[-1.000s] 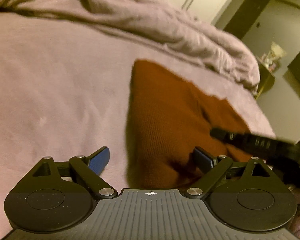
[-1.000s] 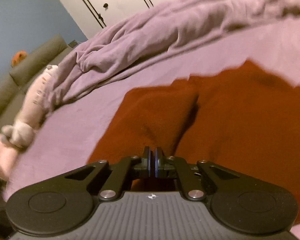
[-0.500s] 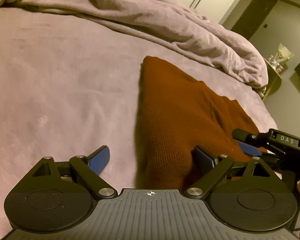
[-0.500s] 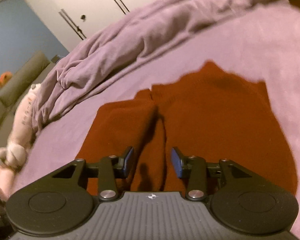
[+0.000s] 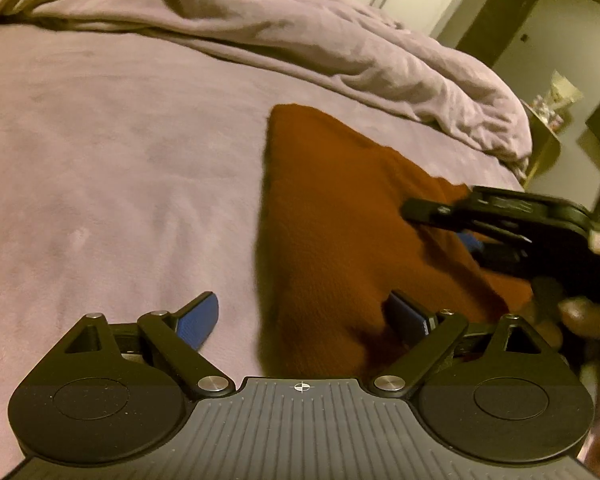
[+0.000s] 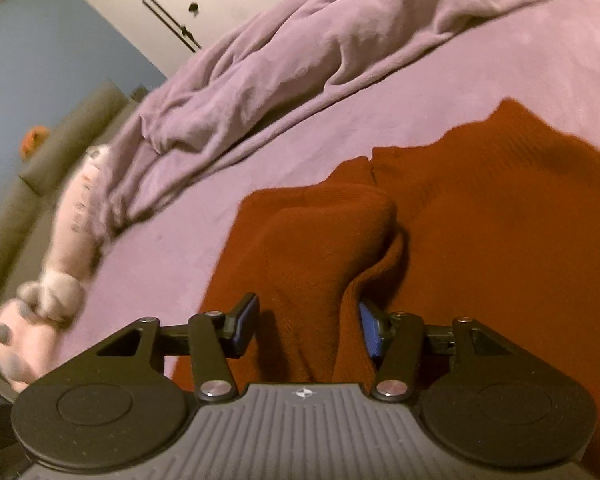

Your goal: Fold small clothes

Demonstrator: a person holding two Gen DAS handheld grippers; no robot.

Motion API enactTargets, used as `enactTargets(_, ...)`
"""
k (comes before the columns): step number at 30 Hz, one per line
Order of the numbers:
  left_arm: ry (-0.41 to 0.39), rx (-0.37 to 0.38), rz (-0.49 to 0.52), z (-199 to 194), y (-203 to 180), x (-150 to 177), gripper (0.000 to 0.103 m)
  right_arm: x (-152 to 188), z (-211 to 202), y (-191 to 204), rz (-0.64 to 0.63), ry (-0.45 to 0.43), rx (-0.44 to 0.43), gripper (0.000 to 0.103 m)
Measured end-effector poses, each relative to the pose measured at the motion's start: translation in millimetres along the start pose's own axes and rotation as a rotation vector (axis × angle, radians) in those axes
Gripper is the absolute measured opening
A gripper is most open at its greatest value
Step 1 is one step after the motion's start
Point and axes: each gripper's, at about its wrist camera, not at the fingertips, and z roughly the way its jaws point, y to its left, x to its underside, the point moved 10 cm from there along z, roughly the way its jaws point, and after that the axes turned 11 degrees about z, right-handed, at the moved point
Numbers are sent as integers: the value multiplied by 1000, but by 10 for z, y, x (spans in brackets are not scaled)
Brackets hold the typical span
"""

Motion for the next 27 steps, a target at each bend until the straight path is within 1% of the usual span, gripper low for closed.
enactTargets(1,-4,-8,22,-41,-34,13,95,0,2,19,-34,-9,18,29)
enactTargets(2,-9,-18,45,-71,-73,28,95,-3,-11,40,-69,-25,36,18)
enactTargets(3,-5,-26,79,-87,-115,51,95,-5,-33,75,-114,-42,50,14)
enactTargets(4,5,-36,105,-81,-145,76,95,-8,-64,113,-158,-62,68,13)
enactTargets(6,34,-68,133,-56,-167,135,95,-31,-156,195,-260,-117,133,10)
enactTargets(8,52,-81,145,-23,-188,184,95,-98,-324,260,-343,-186,158,10)
enactTargets(10,58,-87,142,1,-206,204,95,-176,-504,259,-402,-239,179,10)
enactTargets(12,52,-82,131,20,-233,194,95,-260,-693,146,-435,-293,226,10)
enactTargets(14,52,-52,113,64,-277,190,97,-329,-820,-68,-444,-324,291,10)
enactTargets(15,58,-22,99,99,-321,202,97,-346,-855,-232,-451,-327,335,10)
enactTargets(16,65,-8,90,134,-355,210,97,-354,-859,-350,-446,-322,363,10)
enactTargets(17,72,-7,94,168,-393,227,97,-351,-843,-522,-433,-308,397,11)
enactTargets(19,72,-24,135,185,-470,249,98,-329,-820,-768,-429,-301,456,11)
enactTargets(21,74,-27,159,166,-507,267,97,-312,-794,-954,-366,-280,441,14)
enactTargets(22,80,-30,163,154,-502,281,97,-315,-825,-979,-346,-291,430,14)
enactTargets(24,86,-28,156,130,-465,293,97,-307,-948,-964,-307,-305,414,19)
enactTargets(25,87,-29,149,125,-454,286,97,-298,-1017,-940,-277,-316,403,20)
enactTargets(27,85,-35,137,100,-434,278,97,-205,-1227,-936,-209,-334,349,25)
